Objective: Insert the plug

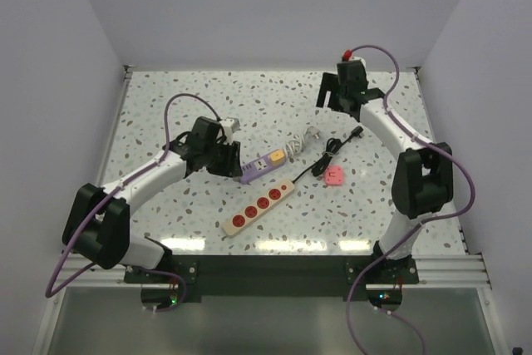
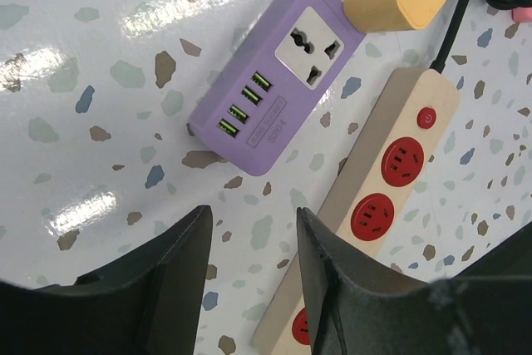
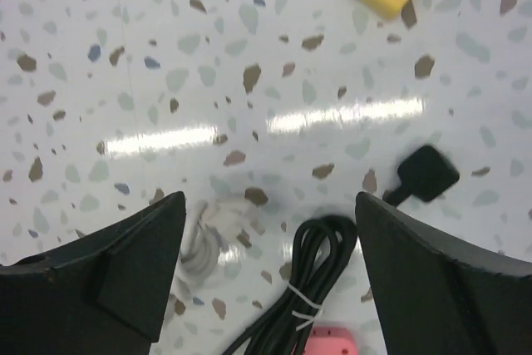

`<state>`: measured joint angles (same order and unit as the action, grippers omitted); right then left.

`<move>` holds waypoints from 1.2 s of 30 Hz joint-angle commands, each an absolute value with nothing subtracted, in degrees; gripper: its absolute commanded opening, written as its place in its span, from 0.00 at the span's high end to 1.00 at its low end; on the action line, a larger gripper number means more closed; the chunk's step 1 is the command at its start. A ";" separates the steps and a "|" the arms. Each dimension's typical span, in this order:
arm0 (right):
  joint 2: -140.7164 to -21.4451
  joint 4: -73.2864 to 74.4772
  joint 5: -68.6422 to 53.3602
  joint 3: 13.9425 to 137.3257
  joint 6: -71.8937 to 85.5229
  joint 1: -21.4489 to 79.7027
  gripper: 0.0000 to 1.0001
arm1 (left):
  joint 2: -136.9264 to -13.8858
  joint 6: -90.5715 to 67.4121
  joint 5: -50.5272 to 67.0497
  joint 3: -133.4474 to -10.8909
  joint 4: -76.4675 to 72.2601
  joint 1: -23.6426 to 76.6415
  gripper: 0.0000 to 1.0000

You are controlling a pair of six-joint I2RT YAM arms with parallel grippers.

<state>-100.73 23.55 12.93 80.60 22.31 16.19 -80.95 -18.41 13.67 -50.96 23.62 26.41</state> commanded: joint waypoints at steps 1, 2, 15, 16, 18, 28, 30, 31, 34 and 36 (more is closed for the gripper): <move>-106.42 24.00 6.97 88.23 15.23 12.67 0.12 | -80.59 -18.46 12.31 -54.05 23.20 26.72 0.49; -109.05 23.82 5.99 90.94 13.99 11.96 0.11 | -80.68 -18.46 12.22 -54.23 23.46 26.72 0.49; -123.31 15.74 -5.36 100.45 1.06 3.61 0.09 | -83.49 -17.67 10.02 -58.18 27.51 26.72 0.48; -124.09 15.56 -5.45 100.98 0.27 3.60 0.09 | -84.19 -17.67 9.85 -58.88 27.68 26.72 0.48; -124.89 14.77 -5.80 102.56 -1.93 3.43 0.09 | -85.16 -17.75 9.67 -59.59 28.03 26.72 0.48; -134.29 18.46 -4.74 114.17 -7.21 2.46 0.08 | -89.82 -18.11 9.41 -65.21 30.76 26.72 0.46; -134.91 18.37 -5.18 114.52 -7.21 1.76 0.08 | -90.44 -17.93 9.32 -65.91 31.46 26.72 0.46; -135.00 18.37 -5.45 114.52 -7.21 1.67 0.08 | -90.53 -17.76 9.32 -66.09 31.64 26.63 0.46; -134.65 17.93 -6.68 112.42 -7.29 0.88 0.08 | -91.05 -17.75 9.23 -66.27 31.82 26.72 0.46; -134.65 17.84 -7.47 111.71 -7.64 0.44 0.08 | -91.32 -17.67 9.23 -66.36 31.82 26.72 0.46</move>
